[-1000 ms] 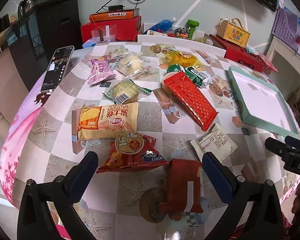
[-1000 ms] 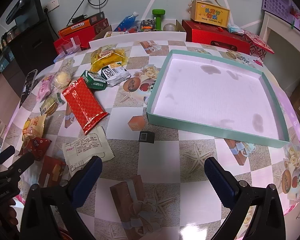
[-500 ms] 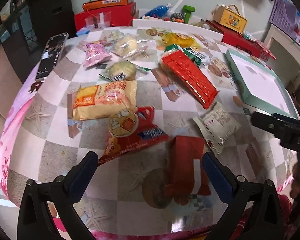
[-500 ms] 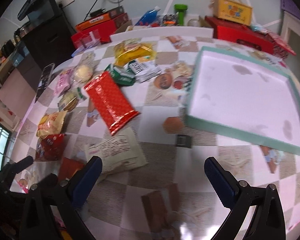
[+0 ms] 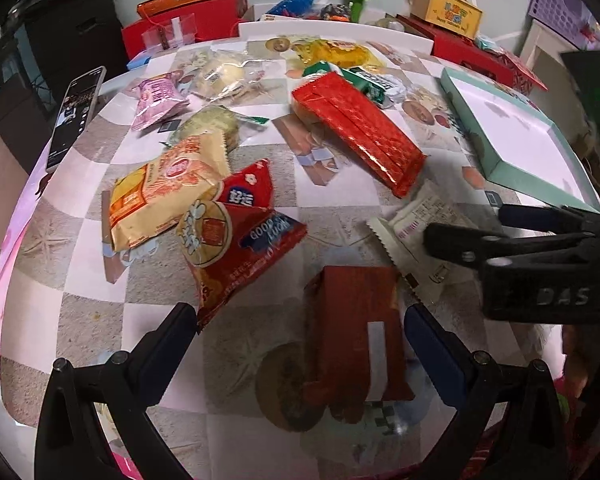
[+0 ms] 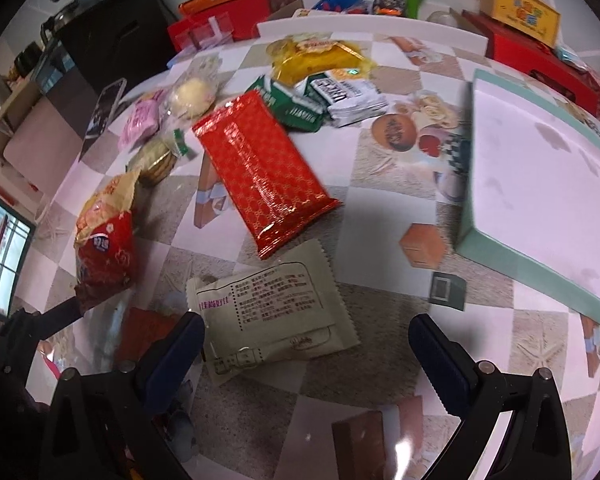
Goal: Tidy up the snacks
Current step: 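Close the left tool on the small red box while the right tool grasps the cream printed packet, then lift the red box with the left tool while the right tool carries the cream packet toward the tray, then lower and release the red box in the tray while the right tool releases the cream packet there, then withdraw both open tools from the tray back over the snacks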
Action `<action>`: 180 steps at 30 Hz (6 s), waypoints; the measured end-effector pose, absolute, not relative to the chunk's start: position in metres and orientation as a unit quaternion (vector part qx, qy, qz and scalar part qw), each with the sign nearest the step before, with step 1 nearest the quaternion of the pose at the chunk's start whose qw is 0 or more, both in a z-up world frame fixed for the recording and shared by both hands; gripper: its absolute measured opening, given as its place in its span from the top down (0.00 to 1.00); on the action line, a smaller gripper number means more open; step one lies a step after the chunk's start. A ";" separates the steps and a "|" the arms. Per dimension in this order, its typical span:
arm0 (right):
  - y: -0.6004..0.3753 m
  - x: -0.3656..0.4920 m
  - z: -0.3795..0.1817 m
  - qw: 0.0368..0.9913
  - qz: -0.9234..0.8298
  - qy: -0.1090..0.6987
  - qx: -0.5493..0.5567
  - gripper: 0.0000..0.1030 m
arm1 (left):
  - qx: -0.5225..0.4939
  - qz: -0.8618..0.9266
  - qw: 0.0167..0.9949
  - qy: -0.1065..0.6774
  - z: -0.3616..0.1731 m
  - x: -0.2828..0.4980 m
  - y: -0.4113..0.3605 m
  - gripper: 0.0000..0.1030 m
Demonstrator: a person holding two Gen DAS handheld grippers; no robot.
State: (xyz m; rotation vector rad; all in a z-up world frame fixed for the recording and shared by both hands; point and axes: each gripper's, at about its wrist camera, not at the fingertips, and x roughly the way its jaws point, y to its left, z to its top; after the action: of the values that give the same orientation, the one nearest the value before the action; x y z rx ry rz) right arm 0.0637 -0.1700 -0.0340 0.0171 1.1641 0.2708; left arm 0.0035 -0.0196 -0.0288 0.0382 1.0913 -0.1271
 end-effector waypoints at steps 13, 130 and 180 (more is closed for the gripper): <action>-0.158 0.070 -0.045 0.828 0.118 0.547 -0.029 0.00 | 0.033 -0.060 0.840 0.538 -0.034 0.004 -0.027 0.16; -0.453 0.070 0.023 0.872 -0.198 0.402 0.198 0.30 | -0.017 -0.203 0.859 0.469 0.015 0.152 -0.264 0.20; -0.348 0.087 0.051 0.918 -0.051 0.361 0.154 0.00 | -0.024 -0.072 0.912 0.403 0.044 0.114 -0.134 0.00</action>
State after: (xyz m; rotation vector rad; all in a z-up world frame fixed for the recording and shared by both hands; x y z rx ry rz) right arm 0.0870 -0.3483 0.0506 0.3174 0.7415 -0.1042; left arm 0.1143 -0.1344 0.0437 -0.0499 0.8308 -0.1477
